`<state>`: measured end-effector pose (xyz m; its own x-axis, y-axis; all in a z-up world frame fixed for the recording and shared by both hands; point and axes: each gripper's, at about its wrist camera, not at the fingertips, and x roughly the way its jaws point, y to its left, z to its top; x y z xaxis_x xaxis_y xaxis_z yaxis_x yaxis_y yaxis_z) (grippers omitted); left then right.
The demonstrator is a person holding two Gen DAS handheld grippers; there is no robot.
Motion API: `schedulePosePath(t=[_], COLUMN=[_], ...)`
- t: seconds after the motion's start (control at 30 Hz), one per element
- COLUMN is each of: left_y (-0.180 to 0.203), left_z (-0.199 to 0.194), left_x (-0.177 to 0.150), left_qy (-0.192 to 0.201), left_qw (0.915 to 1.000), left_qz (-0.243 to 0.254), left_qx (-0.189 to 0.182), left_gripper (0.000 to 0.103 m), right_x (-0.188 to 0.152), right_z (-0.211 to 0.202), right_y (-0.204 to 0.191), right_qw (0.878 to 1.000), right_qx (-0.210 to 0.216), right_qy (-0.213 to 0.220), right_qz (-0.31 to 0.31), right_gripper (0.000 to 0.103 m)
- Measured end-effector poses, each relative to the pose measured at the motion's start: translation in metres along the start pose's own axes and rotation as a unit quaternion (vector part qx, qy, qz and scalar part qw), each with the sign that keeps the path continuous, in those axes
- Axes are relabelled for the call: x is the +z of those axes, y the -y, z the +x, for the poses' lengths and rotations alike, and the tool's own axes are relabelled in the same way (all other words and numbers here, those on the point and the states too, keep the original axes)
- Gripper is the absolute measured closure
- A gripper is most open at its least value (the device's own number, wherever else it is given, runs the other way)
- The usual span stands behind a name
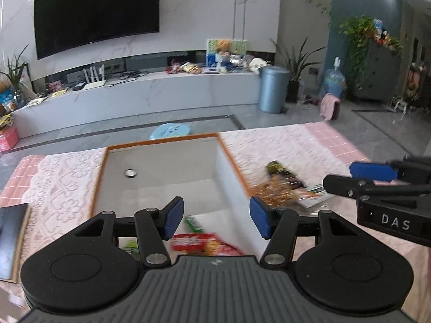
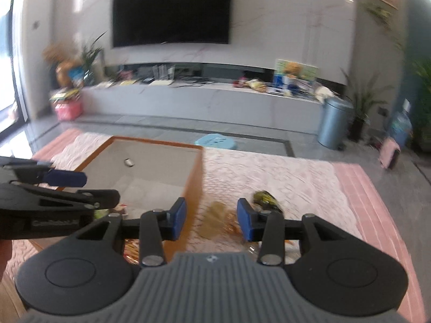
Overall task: Organize snacks
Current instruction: 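Move both tools back over the remaining snack pile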
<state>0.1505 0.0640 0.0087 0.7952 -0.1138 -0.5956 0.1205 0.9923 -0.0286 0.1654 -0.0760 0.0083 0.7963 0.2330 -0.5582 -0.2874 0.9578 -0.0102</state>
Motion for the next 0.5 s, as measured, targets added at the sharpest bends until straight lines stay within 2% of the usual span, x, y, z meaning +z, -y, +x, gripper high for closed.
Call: schedulePosePath(t=[0.23,0.5], left_y=[0.035,0.082], left_z=[0.008,0.016], left_x=[-0.003,-0.016], left_qy=[-0.007,-0.037], left_qw=[0.999,0.9966], left_qz=[-0.007,0.024], left_qx=[-0.044,-0.069], left_gripper=[0.036,0.036], right_x=[-0.029,-0.053], right_z=[-0.023,-0.037], right_y=[0.047,0.088], right_qw=[0.998,0.993], right_qx=[-0.034,-0.057], right_qy=[-0.007,-0.019], right_qz=[0.058,0.097], right_gripper=[0.062,0.061])
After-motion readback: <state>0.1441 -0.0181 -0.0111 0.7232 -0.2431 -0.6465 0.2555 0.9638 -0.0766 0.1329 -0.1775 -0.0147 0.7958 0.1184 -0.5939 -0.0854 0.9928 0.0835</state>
